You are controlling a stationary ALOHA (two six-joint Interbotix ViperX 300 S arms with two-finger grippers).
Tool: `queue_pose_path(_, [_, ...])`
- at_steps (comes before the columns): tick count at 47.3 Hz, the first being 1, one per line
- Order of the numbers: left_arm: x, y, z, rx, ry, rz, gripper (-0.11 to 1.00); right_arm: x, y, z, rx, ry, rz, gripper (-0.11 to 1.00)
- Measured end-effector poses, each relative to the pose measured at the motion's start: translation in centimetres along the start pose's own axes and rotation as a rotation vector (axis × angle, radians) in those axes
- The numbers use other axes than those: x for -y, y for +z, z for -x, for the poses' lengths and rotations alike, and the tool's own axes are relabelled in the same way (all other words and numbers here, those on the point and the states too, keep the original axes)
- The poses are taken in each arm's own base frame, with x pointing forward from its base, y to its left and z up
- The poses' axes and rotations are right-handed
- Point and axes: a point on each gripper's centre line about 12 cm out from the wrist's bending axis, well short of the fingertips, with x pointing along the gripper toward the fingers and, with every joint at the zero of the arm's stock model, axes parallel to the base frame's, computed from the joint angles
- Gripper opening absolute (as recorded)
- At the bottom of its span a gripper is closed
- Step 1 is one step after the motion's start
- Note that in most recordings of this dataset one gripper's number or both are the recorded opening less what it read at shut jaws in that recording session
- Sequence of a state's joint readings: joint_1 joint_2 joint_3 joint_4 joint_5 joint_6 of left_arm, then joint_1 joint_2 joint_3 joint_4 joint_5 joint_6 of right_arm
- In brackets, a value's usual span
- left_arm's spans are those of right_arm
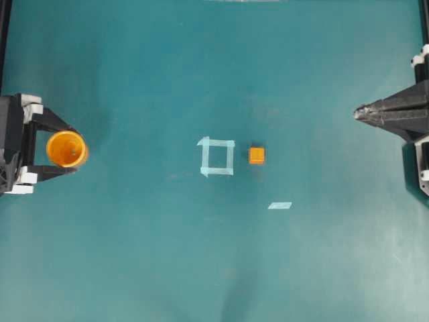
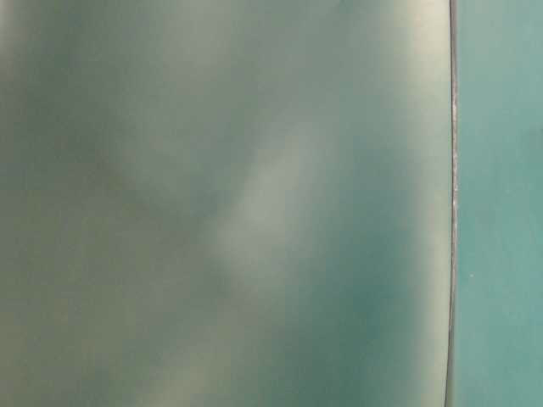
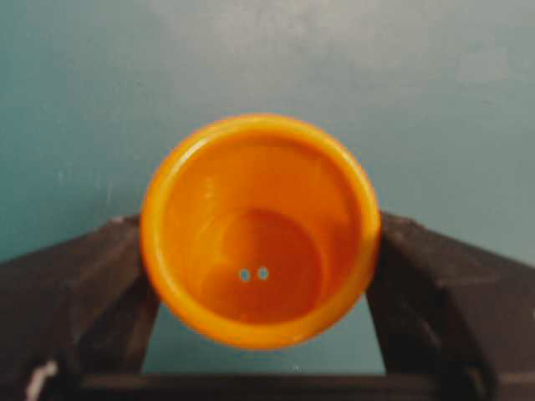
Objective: Move the cup to the left with left arm.
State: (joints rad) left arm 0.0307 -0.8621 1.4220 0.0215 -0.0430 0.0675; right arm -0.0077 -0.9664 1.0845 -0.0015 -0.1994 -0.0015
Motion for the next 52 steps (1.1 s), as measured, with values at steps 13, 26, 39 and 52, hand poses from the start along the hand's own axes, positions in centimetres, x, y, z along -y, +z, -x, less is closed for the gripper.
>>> queue_pose_path(13, [0.0, 0.0, 0.0, 0.0, 0.0, 0.0, 0.71, 0.0, -0.28, 0.0, -0.028, 0.0, -0.002, -0.01])
queue_pose_path(26, [0.0, -0.02, 0.0, -0.002, 0.0, 0.003, 0.71, 0.0, -0.6, 0.02, -0.051, 0.0, -0.002, -0.01])
queue_pose_path(39, [0.0, 0.0, 0.0, 0.0, 0.0, 0.0, 0.71, 0.0, -0.6, 0.02, -0.051, 0.0, -0.002, -0.01])
queue_pose_path(52, [0.0, 0.0, 0.0, 0.0, 0.0, 0.002, 0.71, 0.0, -0.6, 0.02, -0.051, 0.0, -0.002, -0.01])
